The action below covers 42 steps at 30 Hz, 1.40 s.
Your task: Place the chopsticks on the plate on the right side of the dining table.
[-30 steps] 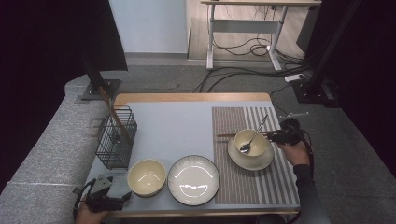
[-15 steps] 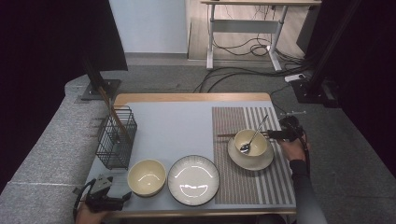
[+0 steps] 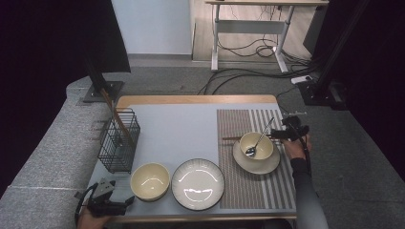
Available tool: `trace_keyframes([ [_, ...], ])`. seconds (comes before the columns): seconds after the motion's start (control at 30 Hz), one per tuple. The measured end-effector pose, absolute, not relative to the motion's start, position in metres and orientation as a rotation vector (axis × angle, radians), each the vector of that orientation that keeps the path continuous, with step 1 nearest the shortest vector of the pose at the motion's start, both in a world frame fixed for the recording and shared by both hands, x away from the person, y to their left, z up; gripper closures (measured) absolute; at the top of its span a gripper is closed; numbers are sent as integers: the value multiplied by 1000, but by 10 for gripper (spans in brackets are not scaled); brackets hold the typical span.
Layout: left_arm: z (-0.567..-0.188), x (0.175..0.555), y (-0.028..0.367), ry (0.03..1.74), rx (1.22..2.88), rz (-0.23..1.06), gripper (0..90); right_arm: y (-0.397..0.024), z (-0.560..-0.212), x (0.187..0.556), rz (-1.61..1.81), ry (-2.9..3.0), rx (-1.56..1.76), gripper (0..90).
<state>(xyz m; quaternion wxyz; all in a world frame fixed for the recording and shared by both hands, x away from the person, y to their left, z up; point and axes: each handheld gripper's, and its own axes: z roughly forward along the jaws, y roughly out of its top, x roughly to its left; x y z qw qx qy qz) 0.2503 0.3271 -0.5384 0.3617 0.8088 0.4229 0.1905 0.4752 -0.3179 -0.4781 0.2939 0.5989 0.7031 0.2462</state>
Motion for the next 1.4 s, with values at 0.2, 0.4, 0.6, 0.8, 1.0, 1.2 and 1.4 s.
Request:
trace_keyframes([
  [0.2, -538, 250, 327, 1089, 2085, 489, 0, -316, -481, 483, 641, 1869, 1598, 52],
  [0.4, -538, 250, 327, 1089, 2084, 489, 0, -317, -486, 489, 617, 1864, 1615, 54],
  [0.6, -538, 250, 327, 1089, 2084, 490, 0, -319, -488, 490, 596, 1885, 1621, 63],
  [0.8, -538, 250, 327, 1089, 2085, 490, 0, -320, -486, 488, 602, 1892, 1621, 77],
  [1.0, -538, 250, 327, 1089, 2085, 489, 0, -318, -486, 487, 590, 1920, 1615, 86],
  [1.2, -538, 250, 327, 1089, 2085, 490, 0, -315, -485, 486, 589, 1937, 1611, 93],
  [1.4, -538, 250, 327, 1089, 2084, 491, 0, -314, -487, 488, 604, 1941, 1608, 88],
])
